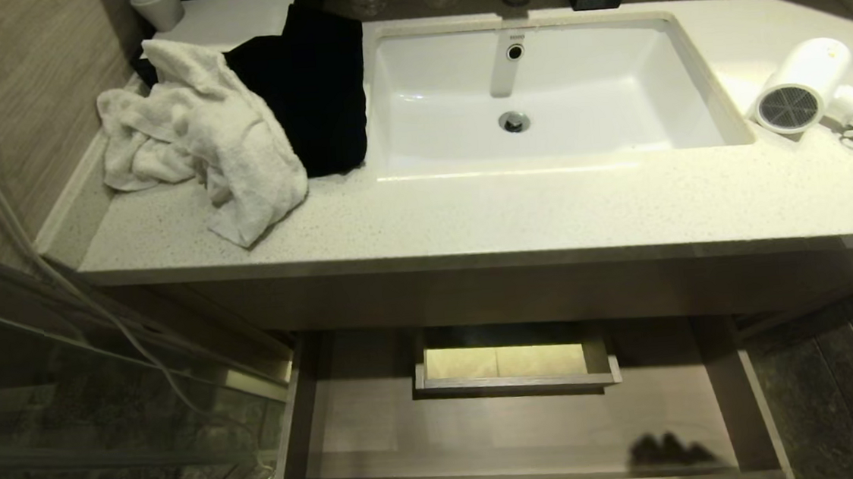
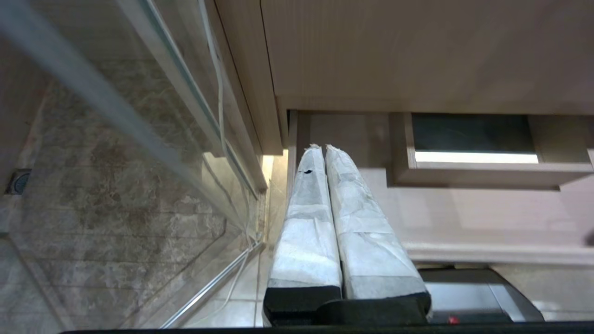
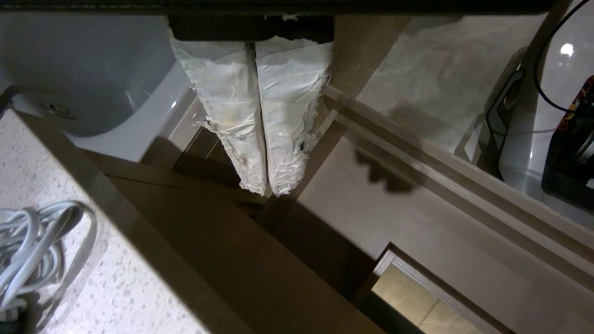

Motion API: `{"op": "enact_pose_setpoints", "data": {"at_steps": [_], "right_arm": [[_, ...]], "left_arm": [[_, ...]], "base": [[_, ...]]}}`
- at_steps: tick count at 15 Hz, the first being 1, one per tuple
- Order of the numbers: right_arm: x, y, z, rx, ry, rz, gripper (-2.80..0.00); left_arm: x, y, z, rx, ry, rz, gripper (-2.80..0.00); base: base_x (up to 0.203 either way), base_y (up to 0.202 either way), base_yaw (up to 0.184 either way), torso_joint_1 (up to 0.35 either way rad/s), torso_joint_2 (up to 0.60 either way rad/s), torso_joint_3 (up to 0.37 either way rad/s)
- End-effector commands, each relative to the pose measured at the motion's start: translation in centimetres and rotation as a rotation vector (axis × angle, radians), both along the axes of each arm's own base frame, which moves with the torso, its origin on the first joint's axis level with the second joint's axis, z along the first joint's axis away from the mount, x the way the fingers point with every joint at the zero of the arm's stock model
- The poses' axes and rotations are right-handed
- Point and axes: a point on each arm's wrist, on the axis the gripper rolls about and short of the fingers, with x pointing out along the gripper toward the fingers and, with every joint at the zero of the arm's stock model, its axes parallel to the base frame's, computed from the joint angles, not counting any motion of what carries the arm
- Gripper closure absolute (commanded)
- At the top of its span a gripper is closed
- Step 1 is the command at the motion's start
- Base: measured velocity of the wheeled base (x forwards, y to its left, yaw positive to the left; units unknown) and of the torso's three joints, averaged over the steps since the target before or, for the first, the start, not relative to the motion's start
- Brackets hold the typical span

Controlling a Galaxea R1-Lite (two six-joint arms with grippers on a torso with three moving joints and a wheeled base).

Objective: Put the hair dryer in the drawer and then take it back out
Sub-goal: Close the drawer

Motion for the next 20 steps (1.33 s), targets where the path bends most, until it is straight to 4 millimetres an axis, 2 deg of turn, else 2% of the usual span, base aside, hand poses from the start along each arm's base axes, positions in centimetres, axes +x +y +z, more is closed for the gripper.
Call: {"op": "enact_pose_setpoints", "data": {"at_steps": [1, 12, 16, 20], "right_arm": [[-0.2, 0.1, 0.0, -0.007, -0.005, 0.006, 0.0], [-0.5, 1.0, -0.7, -0.001, 0.002, 0.054, 0.0], [-0.7, 1.7, -1.0, 0.005, -0.011, 0.12, 0.0], [-1.6, 2.7, -2.2, 0.023, -0.007, 0.173, 0.0]], "left_arm": [[0.0, 0.0, 0.0, 0.0, 0.0, 0.0, 0.0], [0.0, 0.0, 0.0, 0.0, -0.002, 0.0, 0.0], [0.0, 0.0, 0.0, 0.0, -0.001, 0.0, 0.0], [0.0, 0.0, 0.0, 0.0, -0.002, 0.0, 0.0]], "base": [[0.0, 0.0, 0.0, -0.295, 0.02, -0.268], [0.0, 0.0, 0.0, -0.24, -0.06, -0.303], [0.0, 0.0, 0.0, -0.244, 0.23, -0.01], [0.0, 0.0, 0.0, -0.222, 0.37, 0.131]]}}
